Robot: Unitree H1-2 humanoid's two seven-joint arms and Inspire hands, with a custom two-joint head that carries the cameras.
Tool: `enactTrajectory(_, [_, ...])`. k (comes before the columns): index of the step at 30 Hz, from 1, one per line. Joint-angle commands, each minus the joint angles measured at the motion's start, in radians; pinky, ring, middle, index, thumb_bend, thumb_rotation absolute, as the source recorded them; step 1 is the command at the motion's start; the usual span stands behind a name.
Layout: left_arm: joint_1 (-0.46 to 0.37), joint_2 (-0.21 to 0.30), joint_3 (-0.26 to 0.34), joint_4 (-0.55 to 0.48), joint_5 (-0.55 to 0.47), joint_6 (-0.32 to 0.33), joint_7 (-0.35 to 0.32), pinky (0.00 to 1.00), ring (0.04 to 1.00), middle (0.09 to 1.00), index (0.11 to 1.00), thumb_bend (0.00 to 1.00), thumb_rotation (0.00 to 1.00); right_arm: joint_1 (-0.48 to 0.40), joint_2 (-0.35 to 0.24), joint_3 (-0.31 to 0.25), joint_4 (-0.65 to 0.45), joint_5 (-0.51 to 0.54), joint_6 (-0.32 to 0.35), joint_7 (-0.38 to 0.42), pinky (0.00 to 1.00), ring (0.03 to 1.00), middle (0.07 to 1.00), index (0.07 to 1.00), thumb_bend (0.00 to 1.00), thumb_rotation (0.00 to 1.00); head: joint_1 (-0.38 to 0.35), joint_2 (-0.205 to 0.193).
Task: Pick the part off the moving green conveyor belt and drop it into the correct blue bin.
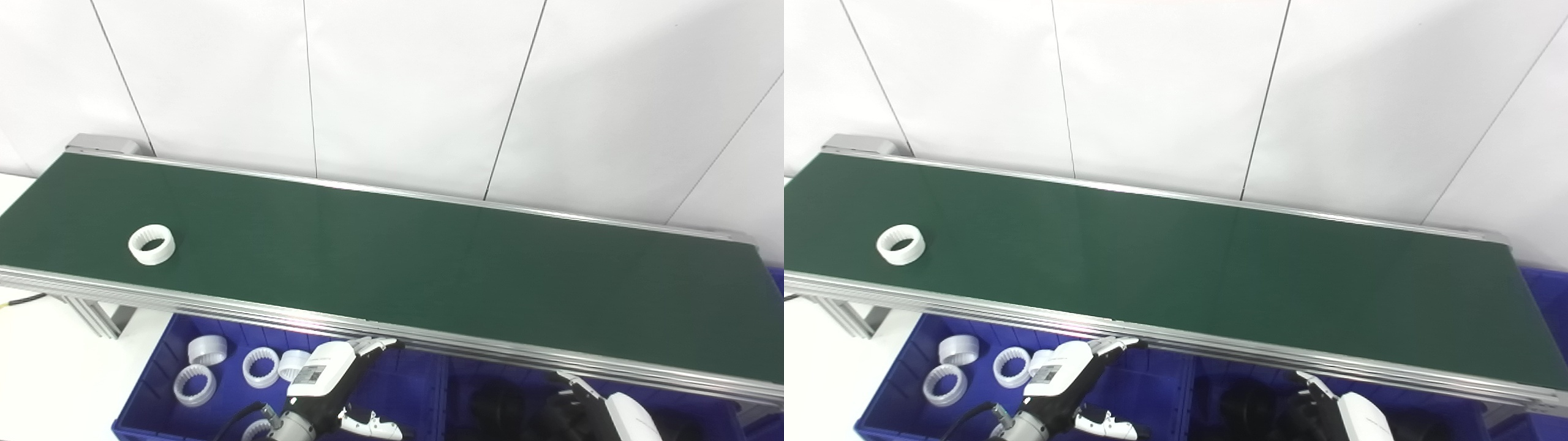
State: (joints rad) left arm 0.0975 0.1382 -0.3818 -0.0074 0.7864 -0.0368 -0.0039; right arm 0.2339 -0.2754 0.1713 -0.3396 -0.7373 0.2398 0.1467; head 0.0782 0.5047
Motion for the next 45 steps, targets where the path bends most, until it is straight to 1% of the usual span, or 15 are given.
enactTrajectory(1, [-0.012, 0.003, -0.006, -0.015, -0.006, -0.034, 0.029, 0.90, 0.900, 0.876, 0.854, 0.86, 0.50, -0.002, 0.000, -0.005, -0.038, -0.001, -0.008, -0.007, 0.58, 0.669, 0.694, 0.821, 0.82, 0.21, 0.001, 0.001])
enactTrajectory(6, [-0.015, 0.002, -0.008, -0.006, -0.012, -0.035, 0.032, 0.90, 0.904, 0.880, 0.858, 0.87, 0.50, 0.000, 0.003, -0.010, -0.032, 0.005, -0.013, -0.016, 0.60, 0.673, 0.695, 0.818, 0.83, 0.20, 0.007, -0.005])
enactTrajectory(10, [-0.015, 0.002, -0.011, 0.000, -0.011, -0.038, 0.038, 0.90, 0.904, 0.881, 0.860, 0.87, 0.51, 0.002, 0.004, -0.014, -0.023, 0.013, -0.023, -0.026, 0.58, 0.659, 0.690, 0.815, 0.83, 0.17, 0.013, -0.009])
enactTrajectory(15, [-0.014, -0.005, -0.010, 0.012, -0.021, -0.059, 0.064, 0.87, 0.896, 0.873, 0.853, 0.87, 0.49, -0.001, -0.002, -0.014, -0.012, 0.015, -0.026, -0.028, 0.57, 0.653, 0.689, 0.818, 0.83, 0.19, 0.025, -0.008])
enactTrajectory(16, [-0.010, -0.012, -0.001, 0.015, -0.048, -0.077, 0.076, 0.87, 0.894, 0.872, 0.852, 0.87, 0.48, -0.002, -0.005, -0.014, -0.010, 0.016, -0.027, -0.028, 0.58, 0.654, 0.689, 0.819, 0.82, 0.19, 0.030, -0.009])
enactTrajectory(17, [-0.007, -0.018, 0.006, 0.017, -0.068, -0.090, 0.085, 0.86, 0.883, 0.865, 0.850, 0.86, 0.43, -0.003, -0.006, -0.014, -0.008, 0.016, -0.029, -0.028, 0.57, 0.652, 0.690, 0.821, 0.82, 0.20, 0.030, -0.009])
enactTrajectory(18, [-0.002, -0.026, 0.018, 0.019, -0.094, -0.117, 0.108, 0.85, 0.880, 0.864, 0.850, 0.86, 0.42, -0.003, -0.008, -0.016, -0.004, 0.018, -0.030, -0.029, 0.57, 0.651, 0.690, 0.821, 0.82, 0.20, 0.033, -0.014])
enactTrajectory(19, [0.001, -0.031, 0.026, 0.022, -0.111, -0.136, 0.124, 0.80, 0.852, 0.853, 0.843, 0.84, 0.40, -0.003, -0.009, -0.016, -0.001, 0.019, -0.031, -0.029, 0.58, 0.660, 0.693, 0.822, 0.81, 0.21, 0.033, -0.014])
enactTrajectory(21, [0.001, -0.039, 0.049, 0.018, -0.149, -0.171, 0.149, 0.75, 0.820, 0.840, 0.836, 0.83, 0.38, -0.006, -0.011, -0.017, 0.004, 0.021, -0.028, -0.026, 0.59, 0.670, 0.698, 0.825, 0.81, 0.23, 0.037, -0.019])
enactTrajectory(23, [-0.004, -0.047, 0.073, 0.004, -0.162, -0.189, 0.178, 0.72, 0.797, 0.823, 0.822, 0.83, 0.36, -0.010, -0.012, -0.017, 0.013, 0.022, -0.030, -0.029, 0.60, 0.672, 0.699, 0.825, 0.81, 0.23, 0.041, -0.022])
enactTrajectory(28, [-0.035, -0.053, 0.137, -0.008, -0.193, -0.246, 0.232, 0.73, 0.780, 0.806, 0.806, 0.81, 0.32, -0.022, -0.011, -0.015, 0.027, 0.023, -0.024, -0.025, 0.61, 0.680, 0.701, 0.830, 0.80, 0.23, 0.041, -0.033])
enactTrajectory(32, [-0.057, -0.047, 0.169, -0.023, -0.162, -0.234, 0.249, 0.74, 0.786, 0.814, 0.816, 0.80, 0.37, -0.027, -0.011, -0.016, 0.040, 0.024, -0.030, -0.033, 0.59, 0.668, 0.698, 0.827, 0.80, 0.23, 0.039, -0.035])
enactTrajectory(34, [-0.065, -0.047, 0.188, -0.045, -0.153, -0.214, 0.246, 0.74, 0.789, 0.818, 0.822, 0.79, 0.37, -0.029, -0.012, -0.017, 0.049, 0.028, -0.034, -0.037, 0.59, 0.672, 0.701, 0.828, 0.80, 0.23, 0.040, -0.036])
enactTrajectory(38, [-0.082, -0.046, 0.216, -0.056, -0.162, -0.209, 0.240, 0.75, 0.797, 0.825, 0.827, 0.78, 0.39, -0.033, -0.016, -0.015, 0.059, 0.029, -0.039, -0.042, 0.60, 0.675, 0.703, 0.828, 0.80, 0.24, 0.041, -0.038])
enactTrajectory(45, [-0.128, -0.034, 0.266, -0.029, -0.141, -0.165, 0.244, 0.75, 0.815, 0.846, 0.845, 0.81, 0.44, -0.040, -0.018, -0.009, 0.080, 0.030, -0.054, -0.064, 0.59, 0.667, 0.697, 0.824, 0.81, 0.23, 0.046, -0.042])
